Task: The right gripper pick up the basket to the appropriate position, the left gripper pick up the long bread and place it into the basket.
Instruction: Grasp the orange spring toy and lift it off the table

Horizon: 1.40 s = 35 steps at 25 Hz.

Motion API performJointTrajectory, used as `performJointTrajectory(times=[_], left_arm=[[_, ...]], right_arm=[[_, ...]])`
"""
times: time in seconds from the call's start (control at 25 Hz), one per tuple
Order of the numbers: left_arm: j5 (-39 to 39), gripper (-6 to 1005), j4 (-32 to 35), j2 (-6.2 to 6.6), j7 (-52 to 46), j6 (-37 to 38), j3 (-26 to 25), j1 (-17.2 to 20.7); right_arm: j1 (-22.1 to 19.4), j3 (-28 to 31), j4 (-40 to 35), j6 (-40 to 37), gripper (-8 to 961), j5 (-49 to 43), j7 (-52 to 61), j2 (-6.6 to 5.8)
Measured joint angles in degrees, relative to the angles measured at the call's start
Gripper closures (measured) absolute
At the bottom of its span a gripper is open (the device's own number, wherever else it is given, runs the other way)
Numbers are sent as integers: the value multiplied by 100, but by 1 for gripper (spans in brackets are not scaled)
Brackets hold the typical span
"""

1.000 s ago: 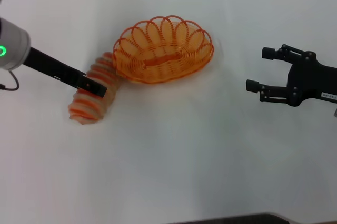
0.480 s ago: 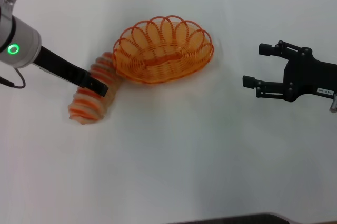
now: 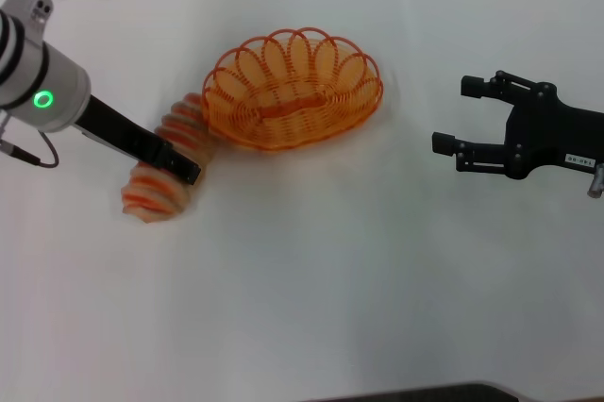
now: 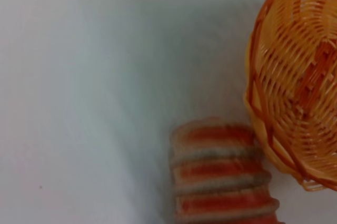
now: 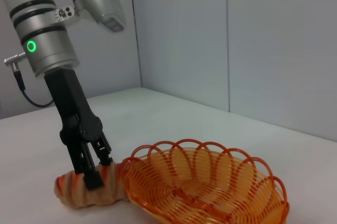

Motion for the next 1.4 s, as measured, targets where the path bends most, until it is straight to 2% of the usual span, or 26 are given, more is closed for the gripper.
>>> performJointTrajectory(times=[0.16,0.2,0.4,0.68,1.2,1.4], left_arm=[[26,181,-62,-2,-62,-138,188,2],[109,188,-69,-12,-113,-197,364,18],[162,222,-13,-19,-119,-214,449,61],[178,317,193,0,-82,-234,237,144],[210,419,676,6,-111,-288,-117,371],[327,467,813,12,455,-329,-120,444]], right_arm=[[17,0,0,0,22,0,6,2],[22,0,0,0,22,0,8,2],[35,0,0,-1,22,0,10,2],[42,0,0,-1,22,1,11,2],[76,-9,0,-33,22,1,12,2],[87,-9,0,-38,23,1,17,2]])
